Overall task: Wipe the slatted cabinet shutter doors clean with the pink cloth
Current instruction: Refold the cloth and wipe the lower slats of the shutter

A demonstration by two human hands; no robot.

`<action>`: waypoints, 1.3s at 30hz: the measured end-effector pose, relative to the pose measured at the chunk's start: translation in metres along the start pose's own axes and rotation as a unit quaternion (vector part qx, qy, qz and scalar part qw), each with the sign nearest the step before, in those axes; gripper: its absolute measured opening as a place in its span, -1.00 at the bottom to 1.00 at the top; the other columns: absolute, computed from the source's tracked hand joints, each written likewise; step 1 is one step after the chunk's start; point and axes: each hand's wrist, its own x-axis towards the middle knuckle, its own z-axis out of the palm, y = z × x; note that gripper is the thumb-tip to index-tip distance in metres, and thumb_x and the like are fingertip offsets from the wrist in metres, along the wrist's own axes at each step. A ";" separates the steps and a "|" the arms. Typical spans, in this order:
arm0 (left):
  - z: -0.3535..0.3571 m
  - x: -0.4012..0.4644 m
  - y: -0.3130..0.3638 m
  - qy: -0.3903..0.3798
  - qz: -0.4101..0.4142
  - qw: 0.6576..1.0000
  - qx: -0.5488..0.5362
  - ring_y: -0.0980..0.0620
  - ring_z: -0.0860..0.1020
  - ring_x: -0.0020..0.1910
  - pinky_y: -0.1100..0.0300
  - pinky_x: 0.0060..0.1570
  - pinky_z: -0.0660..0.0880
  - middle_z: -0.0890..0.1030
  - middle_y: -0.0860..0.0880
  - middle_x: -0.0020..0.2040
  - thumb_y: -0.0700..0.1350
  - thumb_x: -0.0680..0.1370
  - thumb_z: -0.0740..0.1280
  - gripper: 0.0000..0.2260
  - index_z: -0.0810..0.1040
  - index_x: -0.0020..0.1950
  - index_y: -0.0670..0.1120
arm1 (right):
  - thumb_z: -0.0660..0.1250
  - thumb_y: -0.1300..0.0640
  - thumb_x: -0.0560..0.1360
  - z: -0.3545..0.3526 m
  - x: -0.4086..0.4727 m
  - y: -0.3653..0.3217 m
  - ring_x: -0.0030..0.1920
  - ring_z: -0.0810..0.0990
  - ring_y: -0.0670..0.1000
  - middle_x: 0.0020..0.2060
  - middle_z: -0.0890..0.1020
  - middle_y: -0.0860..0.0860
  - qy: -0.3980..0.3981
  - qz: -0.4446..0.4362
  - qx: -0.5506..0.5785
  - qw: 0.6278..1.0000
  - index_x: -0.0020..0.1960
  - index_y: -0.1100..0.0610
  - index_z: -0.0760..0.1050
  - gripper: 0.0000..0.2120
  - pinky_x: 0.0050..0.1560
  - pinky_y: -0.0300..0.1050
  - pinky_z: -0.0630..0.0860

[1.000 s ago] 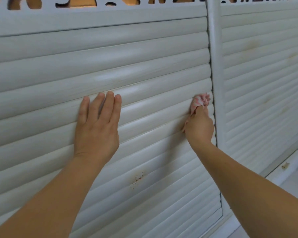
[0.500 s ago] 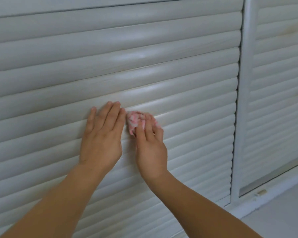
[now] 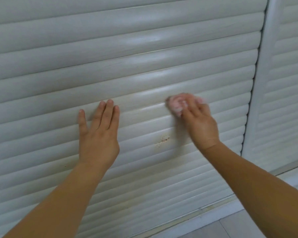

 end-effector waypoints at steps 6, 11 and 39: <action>-0.001 -0.003 0.006 -0.020 -0.025 0.999 -0.003 -0.01 -0.11 0.49 -0.19 0.40 -0.21 -0.02 -0.07 0.54 -0.29 0.40 0.12 -0.32 0.00 0.52 -0.13 | 0.01 0.23 0.53 0.007 0.000 0.023 0.01 0.37 0.15 0.21 0.49 0.14 -0.010 0.389 0.146 0.909 0.14 0.18 0.44 -0.71 -0.02 -0.07 0.37; 0.000 0.000 0.007 -0.014 -0.026 0.999 -0.017 0.01 -0.19 0.47 -0.16 0.41 -0.25 -0.08 -0.05 0.54 -0.28 0.43 0.06 -0.34 -0.09 0.51 -0.11 | 0.15 0.22 0.51 -0.001 0.002 -0.058 0.20 0.45 0.12 0.25 0.46 0.07 0.016 0.358 0.257 0.898 0.28 0.14 0.42 -0.65 0.18 0.09 0.43; -0.006 -0.103 -0.018 -0.008 -0.171 0.979 -0.112 -0.11 0.52 0.22 -0.13 0.29 0.05 0.50 -0.15 0.28 -0.30 0.23 0.17 -0.49 0.55 0.15 -0.16 | 0.42 0.27 0.39 -0.002 0.003 -0.170 0.17 0.34 0.16 0.30 0.45 0.10 -0.071 -0.049 0.203 0.975 0.30 0.05 0.46 -0.51 -0.28 -0.08 0.49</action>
